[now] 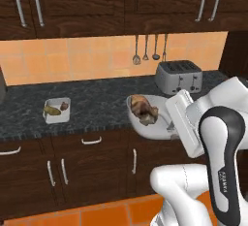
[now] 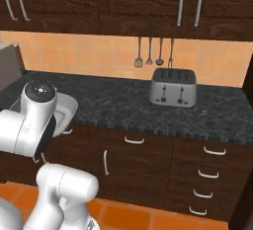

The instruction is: Take the meat container that has the steak and place it on the second highest rack of the freezer. Then take the vegetable container that has the potato and mushroom and place it on the highest rack of the freezer.

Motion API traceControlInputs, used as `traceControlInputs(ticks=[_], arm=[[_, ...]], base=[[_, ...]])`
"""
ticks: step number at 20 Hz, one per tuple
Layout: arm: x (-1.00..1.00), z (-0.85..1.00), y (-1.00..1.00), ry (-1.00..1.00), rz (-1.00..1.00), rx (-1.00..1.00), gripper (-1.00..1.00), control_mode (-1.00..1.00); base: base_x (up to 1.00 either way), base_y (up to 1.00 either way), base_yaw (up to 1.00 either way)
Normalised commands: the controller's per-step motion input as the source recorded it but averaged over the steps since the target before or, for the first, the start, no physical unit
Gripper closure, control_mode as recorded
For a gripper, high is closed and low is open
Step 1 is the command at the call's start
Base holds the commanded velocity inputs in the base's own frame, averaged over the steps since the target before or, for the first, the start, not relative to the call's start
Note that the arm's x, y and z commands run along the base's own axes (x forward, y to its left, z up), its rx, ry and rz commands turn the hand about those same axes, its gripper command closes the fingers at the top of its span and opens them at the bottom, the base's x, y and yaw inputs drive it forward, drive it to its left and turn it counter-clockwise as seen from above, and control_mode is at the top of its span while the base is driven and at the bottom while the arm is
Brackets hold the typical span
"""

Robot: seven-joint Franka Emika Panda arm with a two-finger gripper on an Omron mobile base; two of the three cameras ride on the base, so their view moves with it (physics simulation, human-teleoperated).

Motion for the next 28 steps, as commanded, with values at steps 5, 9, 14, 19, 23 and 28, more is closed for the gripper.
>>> traceControlInputs(ticks=[5, 9, 14, 19, 23, 28], arm=[[0.0, 0.0, 0.0, 0.0, 0.0, 0.0, 1.0, 1.0], [0.0, 0.0, 0.0, 0.0, 0.0, 0.0, 1.0, 1.0], [0.0, 0.0, 0.0, 0.0, 0.0, 0.0, 1.0, 1.0], [0.0, 0.0, 0.0, 0.0, 0.0, 0.0, 1.0, 1.0], [0.0, 0.0, 0.0, 0.0, 0.0, 0.0, 1.0, 1.0], [0.0, 0.0, 0.0, 0.0, 0.0, 0.0, 1.0, 1.0]], base=[[-0.51, 0.11, 0.19], [-0.21, 0.48, 0.15], [-0.87, 0.08, -0.23], [-1.0, 0.01, -0.58], [-0.86, 0.0, -0.69], [-0.07, -0.01, -0.9]])
